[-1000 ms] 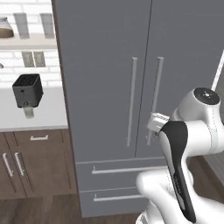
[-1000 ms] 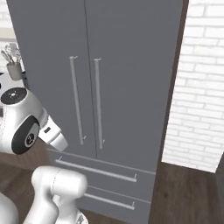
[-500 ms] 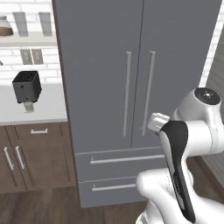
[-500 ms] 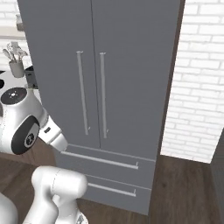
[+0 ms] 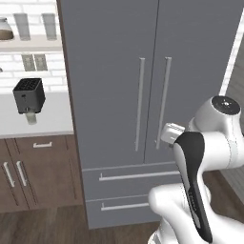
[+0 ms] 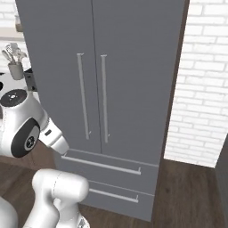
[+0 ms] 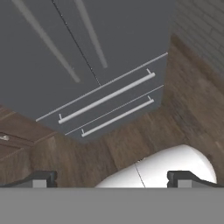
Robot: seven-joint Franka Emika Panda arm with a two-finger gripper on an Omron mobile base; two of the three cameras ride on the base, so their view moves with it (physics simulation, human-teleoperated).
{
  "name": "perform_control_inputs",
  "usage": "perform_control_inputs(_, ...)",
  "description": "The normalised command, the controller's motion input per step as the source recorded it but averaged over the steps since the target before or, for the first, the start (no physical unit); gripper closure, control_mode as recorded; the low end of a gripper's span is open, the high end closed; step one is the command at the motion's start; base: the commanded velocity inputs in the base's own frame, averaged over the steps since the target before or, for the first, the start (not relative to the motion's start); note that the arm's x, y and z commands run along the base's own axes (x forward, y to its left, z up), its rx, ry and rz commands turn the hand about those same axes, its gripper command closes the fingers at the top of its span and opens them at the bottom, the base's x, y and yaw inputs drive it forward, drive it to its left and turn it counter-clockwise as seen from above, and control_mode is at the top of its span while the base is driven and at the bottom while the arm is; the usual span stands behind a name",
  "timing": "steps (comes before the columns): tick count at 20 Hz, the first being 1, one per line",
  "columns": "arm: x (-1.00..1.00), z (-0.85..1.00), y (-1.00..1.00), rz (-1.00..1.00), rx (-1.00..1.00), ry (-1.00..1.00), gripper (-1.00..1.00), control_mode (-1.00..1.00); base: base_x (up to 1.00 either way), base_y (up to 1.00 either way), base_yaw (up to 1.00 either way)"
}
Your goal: Grab a lemon wedge from the fridge and one ice cube from the ice bowl, and put them in the glass of lemonade.
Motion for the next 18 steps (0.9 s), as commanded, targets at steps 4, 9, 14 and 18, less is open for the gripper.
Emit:
perform_control_inputs(4, 0.00, 0.00, 0.00, 0.00, 0.00, 0.00, -1.00, 1.00, 0.00, 0.00, 0.00)
perform_control_inputs(9, 0.01, 0.00, 0.00, 0.00, 0.00, 0.00, -1.00, -1.00, 0.09, 0.03, 0.01)
perform_control_inputs(14, 0.01, 0.00, 0.00, 0.00, 0.00, 0.00, -1.00, -1.00, 0.00, 0.00, 0.00)
perform_control_inputs(18, -0.32, 0.05, 0.00, 0.10, 0.04, -0.21, -1.00, -1.00, 0.00, 0.00, 0.00)
